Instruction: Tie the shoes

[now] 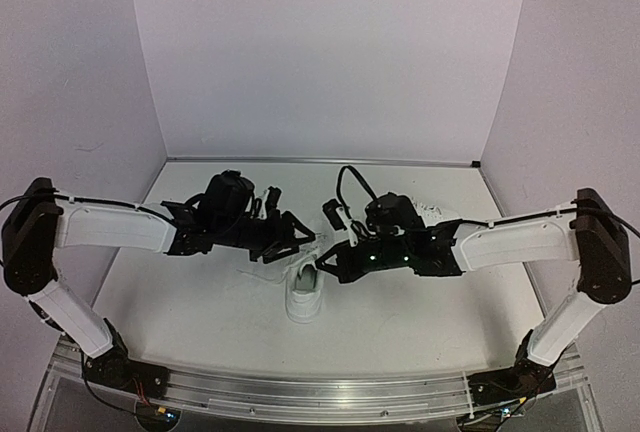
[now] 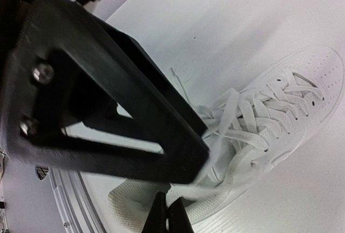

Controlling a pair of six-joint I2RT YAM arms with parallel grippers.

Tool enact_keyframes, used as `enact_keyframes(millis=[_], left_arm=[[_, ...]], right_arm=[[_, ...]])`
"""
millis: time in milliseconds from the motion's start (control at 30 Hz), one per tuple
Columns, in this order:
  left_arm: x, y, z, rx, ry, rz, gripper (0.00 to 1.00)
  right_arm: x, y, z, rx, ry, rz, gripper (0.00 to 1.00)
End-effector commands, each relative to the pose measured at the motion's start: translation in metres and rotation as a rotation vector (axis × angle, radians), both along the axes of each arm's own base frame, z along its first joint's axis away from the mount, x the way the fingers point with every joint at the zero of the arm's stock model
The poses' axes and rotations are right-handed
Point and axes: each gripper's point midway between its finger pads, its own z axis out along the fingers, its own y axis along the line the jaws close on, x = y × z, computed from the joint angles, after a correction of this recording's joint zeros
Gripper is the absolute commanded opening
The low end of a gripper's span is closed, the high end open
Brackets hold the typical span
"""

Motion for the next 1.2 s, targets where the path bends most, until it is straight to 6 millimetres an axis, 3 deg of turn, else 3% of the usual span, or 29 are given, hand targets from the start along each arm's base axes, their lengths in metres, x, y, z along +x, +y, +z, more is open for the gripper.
enact_keyframes(millis=[0,100,200,400,767,1167], left_arm=[[0.016,0.047,0.026,0.172,-0.145,0.129,0.61],[0.02,0.081,0.012,0.309,-0.136,0.224,0.64],[0.018,0.113,-0.017,0.426,-0.089,0.314,0.63],[0.016,0.145,-0.056,0.565,-0.037,0.416,0.59],[0.037,0.144,-0.094,0.765,-0.01,0.423,0.49],[0.046,0.12,-0.124,0.737,0.051,0.399,0.53]], right_arm=[[-0.002,-0.012,0.025,0.033,-0.035,-0.041,0.0],[-0.004,-0.018,0.026,0.032,-0.031,-0.05,0.0],[-0.006,-0.022,0.026,0.031,-0.026,-0.058,0.0],[-0.009,-0.027,0.029,0.037,-0.021,-0.069,0.0],[-0.01,-0.032,0.033,0.041,-0.023,-0.081,0.0],[-0.01,-0.035,0.034,0.043,-0.027,-0.093,0.0]])
